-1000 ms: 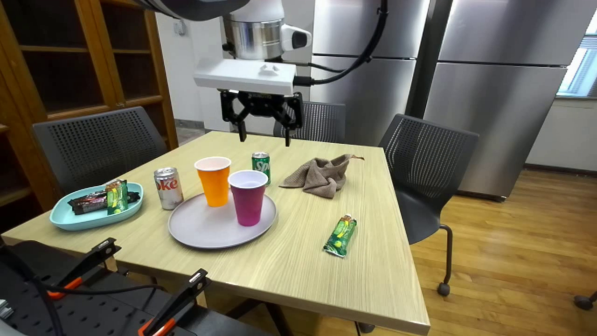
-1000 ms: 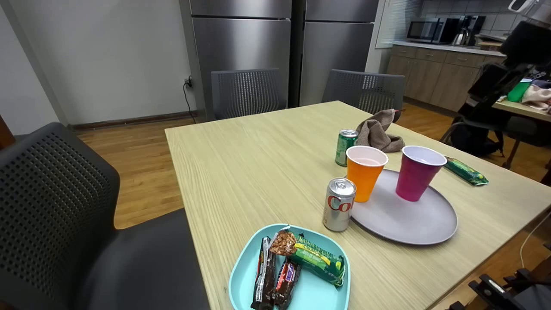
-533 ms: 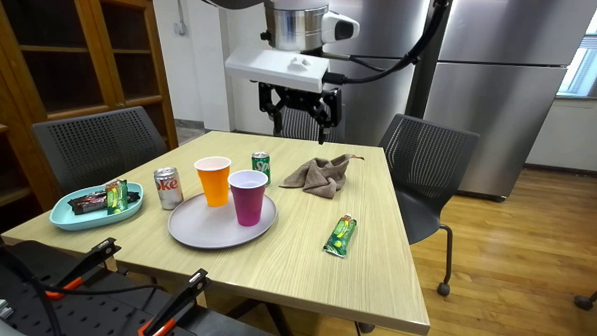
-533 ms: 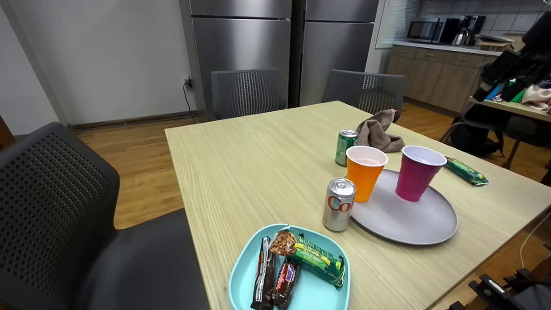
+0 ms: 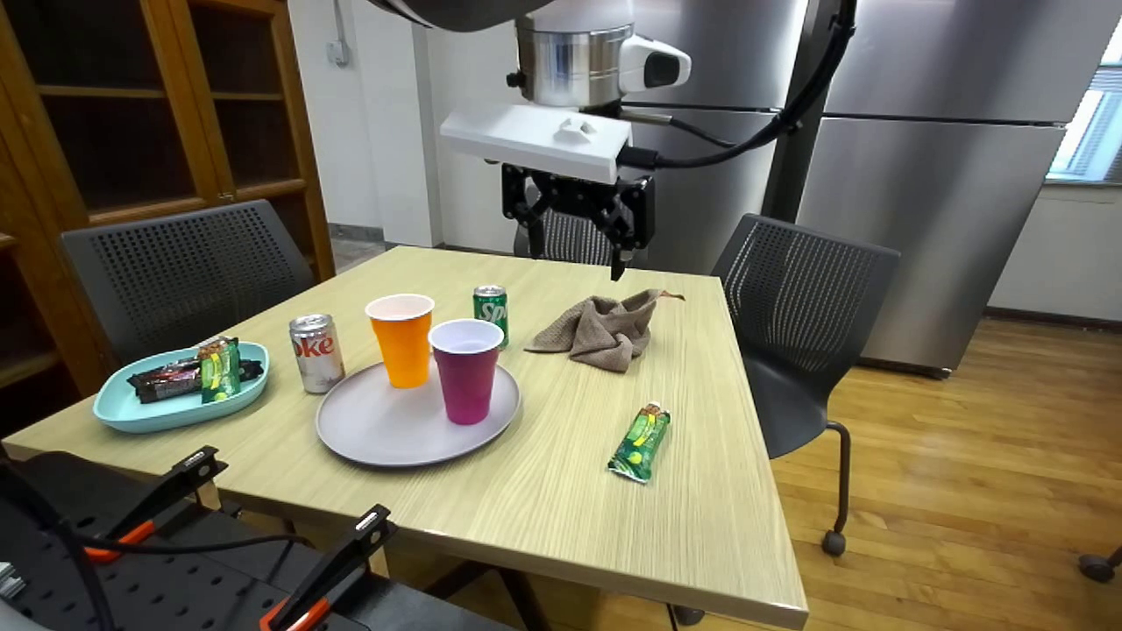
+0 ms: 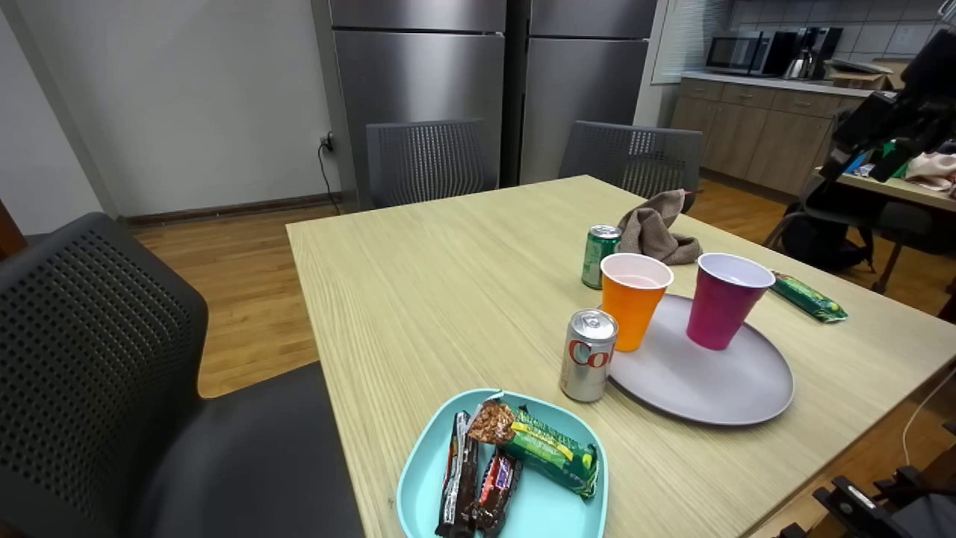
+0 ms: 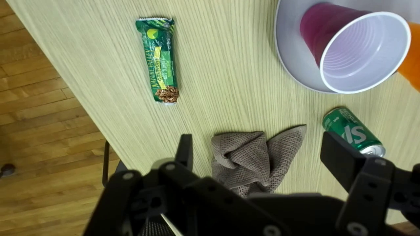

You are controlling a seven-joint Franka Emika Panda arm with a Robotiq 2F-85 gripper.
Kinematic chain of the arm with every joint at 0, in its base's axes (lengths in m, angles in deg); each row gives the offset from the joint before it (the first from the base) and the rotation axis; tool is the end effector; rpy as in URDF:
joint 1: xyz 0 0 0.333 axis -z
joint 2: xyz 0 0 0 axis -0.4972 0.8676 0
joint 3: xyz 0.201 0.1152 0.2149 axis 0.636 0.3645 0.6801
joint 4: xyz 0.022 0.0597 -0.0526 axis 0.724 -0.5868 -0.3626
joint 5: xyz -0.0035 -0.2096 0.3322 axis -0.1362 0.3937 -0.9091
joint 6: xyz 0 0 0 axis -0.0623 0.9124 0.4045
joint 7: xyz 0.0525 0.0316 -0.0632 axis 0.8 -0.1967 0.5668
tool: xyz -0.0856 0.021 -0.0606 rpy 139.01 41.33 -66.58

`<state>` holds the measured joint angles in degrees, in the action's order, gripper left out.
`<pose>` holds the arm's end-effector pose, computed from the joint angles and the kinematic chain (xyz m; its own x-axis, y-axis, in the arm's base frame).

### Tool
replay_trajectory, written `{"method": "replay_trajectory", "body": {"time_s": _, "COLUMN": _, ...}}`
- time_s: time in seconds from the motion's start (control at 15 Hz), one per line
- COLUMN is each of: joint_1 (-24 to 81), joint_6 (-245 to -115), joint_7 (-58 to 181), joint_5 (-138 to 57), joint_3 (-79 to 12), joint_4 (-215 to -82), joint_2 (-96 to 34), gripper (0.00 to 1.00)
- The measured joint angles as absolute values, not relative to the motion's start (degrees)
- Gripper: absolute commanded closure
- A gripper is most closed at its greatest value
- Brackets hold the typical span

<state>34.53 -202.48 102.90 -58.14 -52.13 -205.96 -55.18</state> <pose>0.3970 -0.2127 0.3185 0.9527 -0.0643 0.2970 -0.0563 -0.9978 -0.0355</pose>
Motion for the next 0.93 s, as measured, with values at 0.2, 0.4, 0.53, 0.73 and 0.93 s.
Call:
{"method": "replay_trajectory", "body": {"time_s": 0.2, "joint_1": 34.5, "joint_6": -202.5, "joint_7": 102.9, "joint_5": -58.1, "joint_3": -52.1, "joint_4": -206.0, "joint_2": -55.1, "gripper": 0.0}}
{"method": "replay_trajectory", "body": {"time_s": 0.4, "joint_1": 34.5, "joint_6": -202.6, "joint_7": 102.9, "joint_5": -58.1, "joint_3": -52.1, "joint_4": -205.7, "joint_2": -53.3, "gripper": 0.0}}
{"method": "replay_trajectory", "body": {"time_s": 0.53, "joint_1": 34.5, "joint_6": -202.9, "joint_7": 102.5, "joint_5": -58.1, "joint_3": -52.1, "joint_4": -204.8, "joint_2": -50.8, "gripper": 0.0}}
{"method": "replay_trajectory", "body": {"time_s": 0.73, "joint_1": 34.5, "joint_6": -203.0, "joint_7": 102.1, "joint_5": -58.4, "joint_3": -52.1, "joint_4": -202.1, "joint_2": -46.1, "gripper": 0.0}}
{"method": "replay_trajectory", "body": {"time_s": 0.93, "joint_1": 34.4, "joint_6": -203.0, "joint_7": 102.1, "joint_5": -60.7, "joint_3": -52.1, "joint_4": -198.4, "joint_2": -41.3, "gripper": 0.0}}
